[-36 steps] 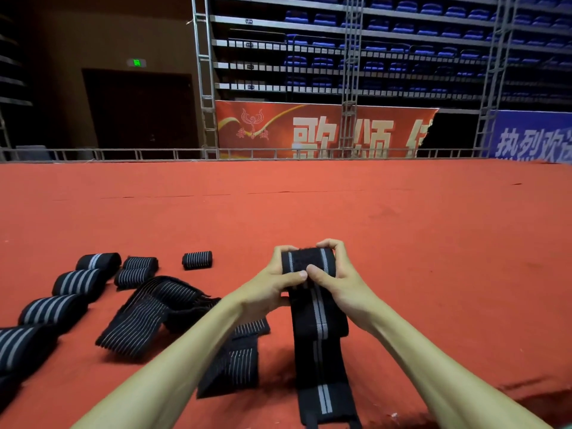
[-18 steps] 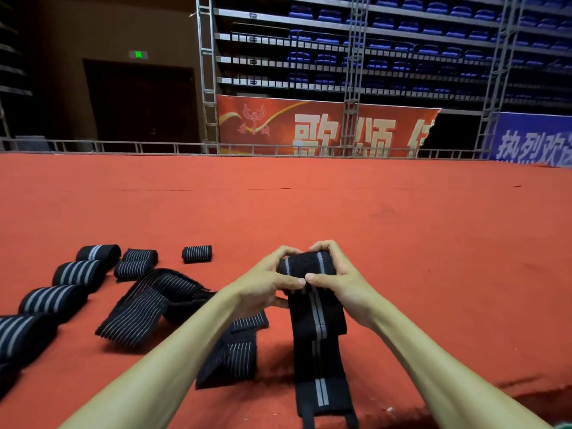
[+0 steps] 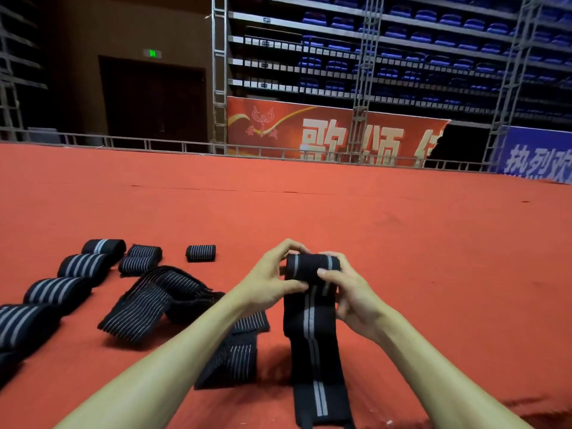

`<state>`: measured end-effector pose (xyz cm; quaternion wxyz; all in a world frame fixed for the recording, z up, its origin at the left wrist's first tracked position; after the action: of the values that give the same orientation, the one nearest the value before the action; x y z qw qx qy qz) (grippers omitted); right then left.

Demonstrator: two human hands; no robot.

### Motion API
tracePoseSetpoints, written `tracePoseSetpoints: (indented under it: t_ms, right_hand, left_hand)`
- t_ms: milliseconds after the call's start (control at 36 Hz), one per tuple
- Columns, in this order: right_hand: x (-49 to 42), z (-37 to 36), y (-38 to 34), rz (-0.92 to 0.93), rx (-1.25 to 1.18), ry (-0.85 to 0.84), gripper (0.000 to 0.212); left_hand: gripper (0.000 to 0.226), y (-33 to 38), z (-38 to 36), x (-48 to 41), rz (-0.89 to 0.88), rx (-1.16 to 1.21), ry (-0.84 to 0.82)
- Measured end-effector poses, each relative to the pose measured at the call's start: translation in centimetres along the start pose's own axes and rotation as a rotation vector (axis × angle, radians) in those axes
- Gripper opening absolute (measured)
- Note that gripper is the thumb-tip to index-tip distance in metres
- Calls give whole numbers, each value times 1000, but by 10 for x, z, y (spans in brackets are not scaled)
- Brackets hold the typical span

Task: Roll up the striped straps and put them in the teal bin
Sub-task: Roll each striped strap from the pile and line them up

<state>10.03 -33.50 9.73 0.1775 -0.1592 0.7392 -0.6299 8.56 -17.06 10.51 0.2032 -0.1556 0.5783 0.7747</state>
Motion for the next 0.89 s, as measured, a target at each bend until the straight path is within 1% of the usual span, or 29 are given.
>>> tracePoseSetpoints:
  t_ms: [56, 111, 167, 222, 250, 306, 361, 417, 472, 528, 583, 667, 694, 778, 833, 889]
  right_hand:
    - [2, 0, 0, -81, 4, 25, 22]
    - [1, -1, -1, -85, 7, 65, 27]
    - [-2, -5, -3, -8, 11, 133, 27]
    - [-4, -6, -3, 77, 14, 181, 18]
    - [-5, -5, -4, 111, 8, 191, 14]
    - [-6, -3, -4, 160, -15, 193, 9]
    - [-5, 2, -4, 195, -24, 197, 13]
    - [-4, 7, -4, 223, -14, 202, 23]
    - [-3, 7, -3, 213, -8, 178, 35]
    - [-3, 6, -1, 182, -32, 151, 40]
    - [-4, 5, 0, 164, -38, 149, 45]
    - [-4, 5, 3, 158, -1, 146, 49]
    - [-3, 6, 4, 154, 20, 130, 49]
    - [-1, 6, 6, 138, 91, 79, 53]
    - [-1, 8, 6, 132, 104, 93, 60]
    - [-2, 9, 7, 102, 76, 121, 66]
  left_hand:
    - [46, -2, -1, 0, -58, -57, 34]
    - [47, -7, -5, 0, -113, -117, 51]
    - [50, -6, -11, 1, -156, -141, 78]
    - [52, -3, -16, 1, -172, -127, 97]
    - [52, -2, -18, 1, -161, -105, 100]
    - [51, -3, -19, 2, -77, -18, 79]
    - [54, -3, -20, 4, 89, 180, 12]
    - [53, -4, -24, 5, 262, 355, -15]
    - [34, -4, -28, 5, 363, 390, 8]
    - [19, -3, -32, 5, 410, 370, 43]
    - [18, -4, -35, 4, 418, 360, 42]
    - [22, -4, -36, 5, 410, 381, 5]
    - [25, -5, -35, 5, 414, 408, -12]
    - [53, -11, -30, 9, 408, 465, -62]
    - [61, -14, -28, 11, 373, 422, -25]
    - [66, -16, -26, 11, 304, 309, 57]
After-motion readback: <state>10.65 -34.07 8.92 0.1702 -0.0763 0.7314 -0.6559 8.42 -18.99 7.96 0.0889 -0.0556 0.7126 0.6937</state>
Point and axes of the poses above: each hand's wrist, its own x-axis away from the middle knuckle, its own z-axis out of the back of the hand, y = z × x, the point moved 3 cm from there along -x, towards the middle knuckle, and after that the axes turned 4 degrees about y, right-handed, at the moved point
